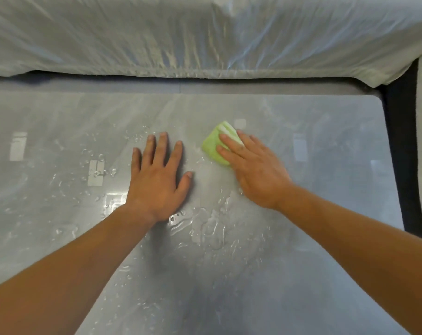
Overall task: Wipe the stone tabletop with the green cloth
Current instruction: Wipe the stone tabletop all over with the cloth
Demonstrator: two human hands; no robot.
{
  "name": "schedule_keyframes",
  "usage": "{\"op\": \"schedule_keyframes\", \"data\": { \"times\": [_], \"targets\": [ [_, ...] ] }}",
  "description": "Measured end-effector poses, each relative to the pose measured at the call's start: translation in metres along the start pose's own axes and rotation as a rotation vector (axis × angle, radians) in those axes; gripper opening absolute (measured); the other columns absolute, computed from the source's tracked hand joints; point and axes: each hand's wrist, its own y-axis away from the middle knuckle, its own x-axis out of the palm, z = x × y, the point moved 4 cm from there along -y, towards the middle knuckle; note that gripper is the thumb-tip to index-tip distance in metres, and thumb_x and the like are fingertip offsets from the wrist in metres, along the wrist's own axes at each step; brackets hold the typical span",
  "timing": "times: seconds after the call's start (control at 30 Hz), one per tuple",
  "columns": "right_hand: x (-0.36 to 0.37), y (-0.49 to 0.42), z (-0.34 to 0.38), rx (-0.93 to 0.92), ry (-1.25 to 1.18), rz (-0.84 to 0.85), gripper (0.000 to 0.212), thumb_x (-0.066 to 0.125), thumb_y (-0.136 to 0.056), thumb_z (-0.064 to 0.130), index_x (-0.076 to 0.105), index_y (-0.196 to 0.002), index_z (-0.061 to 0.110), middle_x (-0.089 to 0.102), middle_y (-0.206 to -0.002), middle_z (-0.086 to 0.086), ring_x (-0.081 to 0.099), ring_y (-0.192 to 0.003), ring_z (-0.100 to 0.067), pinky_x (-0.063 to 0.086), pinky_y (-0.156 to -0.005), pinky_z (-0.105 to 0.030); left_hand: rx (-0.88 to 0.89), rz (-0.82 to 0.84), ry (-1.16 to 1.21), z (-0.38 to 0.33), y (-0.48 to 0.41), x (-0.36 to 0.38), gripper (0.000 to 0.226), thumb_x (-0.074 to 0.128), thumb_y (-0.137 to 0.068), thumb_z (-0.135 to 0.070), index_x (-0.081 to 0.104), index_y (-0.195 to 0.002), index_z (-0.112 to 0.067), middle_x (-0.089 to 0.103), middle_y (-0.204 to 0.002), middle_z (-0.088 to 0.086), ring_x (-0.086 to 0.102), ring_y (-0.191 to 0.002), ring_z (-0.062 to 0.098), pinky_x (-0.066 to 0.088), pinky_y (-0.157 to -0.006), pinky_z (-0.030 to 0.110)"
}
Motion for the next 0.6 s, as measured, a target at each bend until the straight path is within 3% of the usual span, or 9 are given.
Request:
{"op": "schedule_keyframes", "data": {
  "times": [0.1,0.17,0.23,0.3,0.37,0.43,0.53,0.6],
  "targets": [
    [-0.020,-0.014,-0.053,0.315,-0.056,-0.095,0.056,0.042,-0.096,0.007,0.038,-0.150,0.019,0.024,-0.163,-0.004,0.018,-0.150,-0.037,0.015,-0.122,-0.049,0.012,0.010,-0.009,0.003,0.001,0.001,0.075,0.009,-0.094,-0.062,0.007,-0.159,-0.026,-0.007,-0.168,0.009,-0.014,-0.153,0.029,-0.006,-0.122,0.053],
    [-0.021,-0.018,-0.049,0.484,-0.068,-0.148,0.058,0.042,-0.095,0.007,0.035,-0.152,0.018,0.021,-0.164,-0.005,0.016,-0.150,-0.038,0.017,-0.122,-0.049,0.009,0.020,-0.018,0.003,0.000,0.002,0.075,0.008,-0.093,-0.062,0.004,-0.159,-0.026,-0.009,-0.168,0.008,-0.016,-0.153,0.029,-0.007,-0.122,0.053],
    [-0.007,-0.005,-0.015,0.386,-0.048,-0.122,0.061,0.042,-0.093,0.005,0.035,-0.152,0.019,0.021,-0.164,-0.004,0.017,-0.149,-0.040,0.018,-0.121,-0.049,0.005,0.024,-0.007,0.002,0.000,0.001,0.076,0.009,-0.093,-0.061,0.005,-0.159,-0.026,-0.009,-0.168,0.008,-0.015,-0.153,0.030,-0.007,-0.122,0.053],
    [0.005,0.022,0.013,0.121,-0.045,-0.022,0.061,0.042,-0.092,0.005,0.037,-0.151,0.019,0.023,-0.163,-0.001,0.019,-0.149,-0.037,0.017,-0.122,-0.047,0.003,0.021,0.002,0.002,-0.001,0.000,0.076,0.010,-0.092,-0.061,0.006,-0.159,-0.026,-0.008,-0.168,0.008,-0.013,-0.153,0.030,-0.006,-0.122,0.053],
    [0.001,0.035,-0.002,0.009,-0.030,0.011,0.061,0.041,-0.090,0.004,0.041,-0.149,0.017,0.028,-0.161,-0.001,0.021,-0.149,-0.035,0.018,-0.122,-0.048,0.007,0.028,-0.011,0.004,-0.001,0.000,0.076,0.008,-0.092,-0.062,0.005,-0.159,-0.026,-0.010,-0.168,0.008,-0.014,-0.153,0.030,-0.007,-0.122,0.052],
    [-0.009,0.027,-0.037,0.198,-0.056,-0.062,0.061,0.042,-0.089,0.001,0.043,-0.148,0.017,0.029,-0.160,-0.004,0.023,-0.148,-0.037,0.020,-0.121,-0.053,0.016,0.029,-0.038,0.005,-0.001,0.002,0.076,0.006,-0.092,-0.063,0.001,-0.159,-0.027,-0.012,-0.167,0.007,-0.017,-0.152,0.029,-0.008,-0.122,0.051],
    [-0.009,0.018,-0.029,0.519,-0.105,-0.182,0.061,0.039,-0.093,0.006,0.037,-0.151,0.021,0.021,-0.164,0.001,0.013,-0.152,-0.031,0.011,-0.124,-0.045,0.035,0.043,-0.022,0.008,0.000,0.003,0.076,0.007,-0.093,-0.065,0.000,-0.159,-0.028,-0.014,-0.167,0.006,-0.019,-0.152,0.028,-0.011,-0.122,0.049],
    [0.007,0.027,0.012,0.479,-0.099,-0.191,0.061,0.039,-0.092,0.008,0.036,-0.151,0.021,0.018,-0.164,0.003,0.011,-0.152,-0.031,0.010,-0.124,-0.042,0.053,0.051,0.026,0.010,0.001,0.000,0.076,0.011,-0.094,-0.066,0.003,-0.159,-0.028,-0.013,-0.167,0.005,-0.020,-0.152,0.026,-0.012,-0.122,0.048]
  ]
}}
